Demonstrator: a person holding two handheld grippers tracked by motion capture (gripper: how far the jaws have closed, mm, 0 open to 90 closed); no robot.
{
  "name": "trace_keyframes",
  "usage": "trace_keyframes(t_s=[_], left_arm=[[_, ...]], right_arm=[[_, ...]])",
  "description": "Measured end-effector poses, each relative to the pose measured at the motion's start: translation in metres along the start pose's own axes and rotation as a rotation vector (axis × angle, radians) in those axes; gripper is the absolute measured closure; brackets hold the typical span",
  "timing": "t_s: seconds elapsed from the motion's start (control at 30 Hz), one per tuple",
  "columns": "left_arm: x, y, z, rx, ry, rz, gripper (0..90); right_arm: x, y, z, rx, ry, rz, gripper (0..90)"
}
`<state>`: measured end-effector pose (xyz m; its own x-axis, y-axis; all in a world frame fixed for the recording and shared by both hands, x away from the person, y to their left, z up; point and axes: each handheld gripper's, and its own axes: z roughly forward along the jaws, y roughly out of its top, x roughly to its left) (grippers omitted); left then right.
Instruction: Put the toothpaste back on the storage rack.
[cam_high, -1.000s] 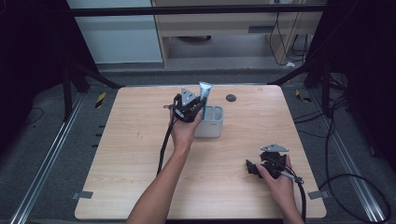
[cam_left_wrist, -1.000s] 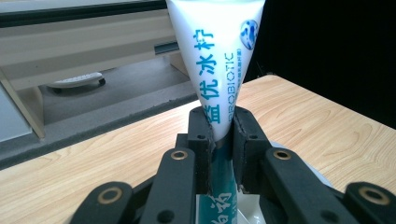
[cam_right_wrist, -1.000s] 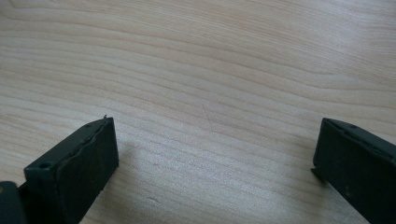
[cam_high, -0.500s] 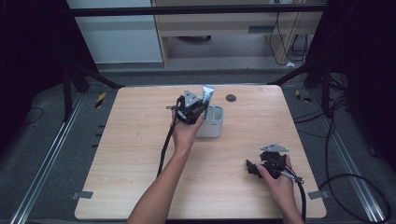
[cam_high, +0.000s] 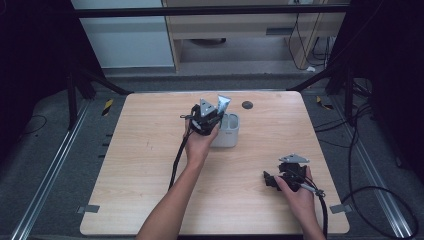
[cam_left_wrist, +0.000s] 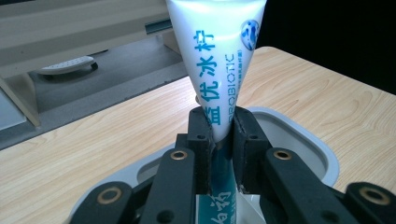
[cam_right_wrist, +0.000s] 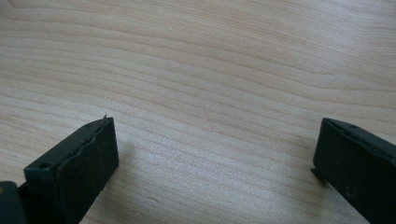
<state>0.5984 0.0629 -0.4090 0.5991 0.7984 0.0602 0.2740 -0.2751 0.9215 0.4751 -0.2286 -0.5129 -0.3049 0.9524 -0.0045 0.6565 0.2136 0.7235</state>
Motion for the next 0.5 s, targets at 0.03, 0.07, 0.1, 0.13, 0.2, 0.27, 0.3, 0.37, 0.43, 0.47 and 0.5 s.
trace_keyframes(t_s=[0.03,0.07,0.1,0.13,0.2,0.27,0.3,0.37,0.43,0.47,0.5], left_arm=[[0.0,-0.0001,0.0002,0.001,0.0,-0.003,78.5],[0.0001,-0.0002,0.0004,0.003,-0.001,-0.002,78.5],[0.0001,-0.0004,0.0006,0.006,-0.003,-0.002,78.5],[0.0001,-0.0006,0.0011,0.01,-0.004,-0.001,78.5],[0.0002,-0.0013,0.0017,0.021,-0.008,-0.001,78.4],[0.0,-0.0021,0.0026,0.029,-0.013,-0.002,78.4],[-0.0001,-0.0025,0.0032,0.036,-0.013,0.0,78.4],[-0.0005,-0.0032,0.0043,0.046,-0.016,-0.002,78.4],[-0.0011,-0.0033,0.0045,0.048,-0.018,-0.004,78.4],[-0.0011,-0.0031,0.0044,0.05,-0.016,-0.003,78.4],[-0.0008,-0.0028,0.0042,0.052,-0.015,-0.005,78.4]], right_arm=[[0.0,0.0,0.0,0.0,0.0,0.0,0.4],[0.0,0.0,0.0,0.0,0.0,0.0,0.4],[0.0,0.0,0.0,0.0,0.0,0.0,0.4],[0.0,0.0,0.0,0.0,0.0,0.0,0.4],[0.0,0.0,0.0,0.0,0.0,0.0,0.4],[0.0,0.0,0.0,0.0,0.0,0.0,0.4],[0.0,0.0,0.0,0.0,0.0,0.0,0.4],[0.0,0.0,0.0,0.0,0.0,0.0,0.4],[0.0001,0.0,-0.0001,0.0,0.001,0.001,0.4],[0.0,0.0,-0.0001,0.0,0.001,0.001,0.4],[0.0,0.0,-0.0001,0.0,0.001,0.001,0.4]])
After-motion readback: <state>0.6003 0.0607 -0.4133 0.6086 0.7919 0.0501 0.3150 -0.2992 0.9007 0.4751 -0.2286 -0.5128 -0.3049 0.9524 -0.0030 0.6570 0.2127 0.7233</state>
